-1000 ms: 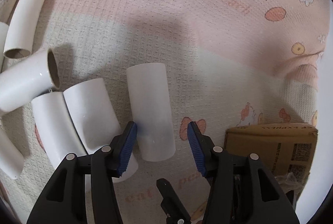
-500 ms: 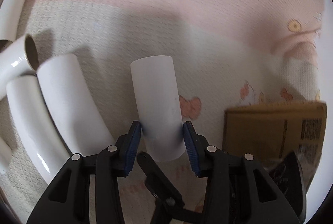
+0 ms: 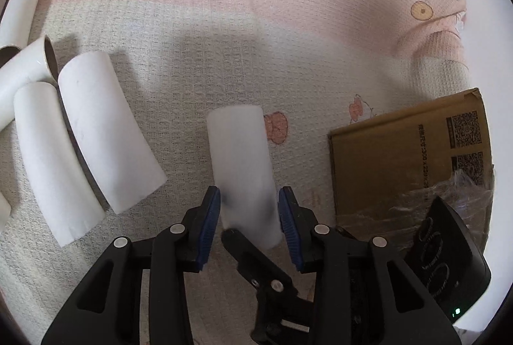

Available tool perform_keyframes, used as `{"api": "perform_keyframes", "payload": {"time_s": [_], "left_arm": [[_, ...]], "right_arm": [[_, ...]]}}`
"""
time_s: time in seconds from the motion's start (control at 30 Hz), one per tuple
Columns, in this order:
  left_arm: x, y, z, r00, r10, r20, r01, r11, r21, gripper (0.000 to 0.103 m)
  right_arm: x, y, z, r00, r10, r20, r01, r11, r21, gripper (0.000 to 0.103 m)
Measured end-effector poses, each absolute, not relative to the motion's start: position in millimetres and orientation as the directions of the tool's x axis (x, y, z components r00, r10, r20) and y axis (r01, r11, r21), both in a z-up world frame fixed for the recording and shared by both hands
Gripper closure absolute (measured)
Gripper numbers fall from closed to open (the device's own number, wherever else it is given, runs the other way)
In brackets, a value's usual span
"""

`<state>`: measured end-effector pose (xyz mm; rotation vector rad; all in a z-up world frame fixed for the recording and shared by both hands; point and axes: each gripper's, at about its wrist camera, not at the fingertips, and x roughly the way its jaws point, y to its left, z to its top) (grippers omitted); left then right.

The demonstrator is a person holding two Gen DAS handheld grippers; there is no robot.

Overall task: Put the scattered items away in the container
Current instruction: 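Close the left gripper on a white tube while the right gripper grasps another tube, then carry both held tubes over the cardboard box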

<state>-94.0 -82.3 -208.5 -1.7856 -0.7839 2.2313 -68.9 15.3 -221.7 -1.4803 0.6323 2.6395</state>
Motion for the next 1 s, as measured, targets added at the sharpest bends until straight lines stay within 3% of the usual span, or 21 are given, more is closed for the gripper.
{"api": "perform_keyframes", "payload": {"time_s": [0.3,0.63,1.0], "left_arm": [[-115.0,-86.7,-236.8,-0.181,0.551,-0.815,0.253,-0.775,-0.58,0.053],[-112.6,-78.9,-236.1,-0.185,0.553,-0.812,0.209,-0.785,-0.583,0.056],[-82.2,-77.8,-145.4,-0.369,0.473,-0.8,0.091,-0.838,-0.537,0.057]], "right_arm": [[-54.4,10.1,-222.2,-0.498,-0.147,-0.855,-0.224,-0.93,0.29,0.06],[-42.8,1.2,-220.2,-0.482,-0.126,-0.867,-0.198,-0.948,0.248,0.06],[-22.7,-19.3,-153.9,-0.575,-0.083,-0.814,-0.118,-0.976,0.183,0.06]]}}
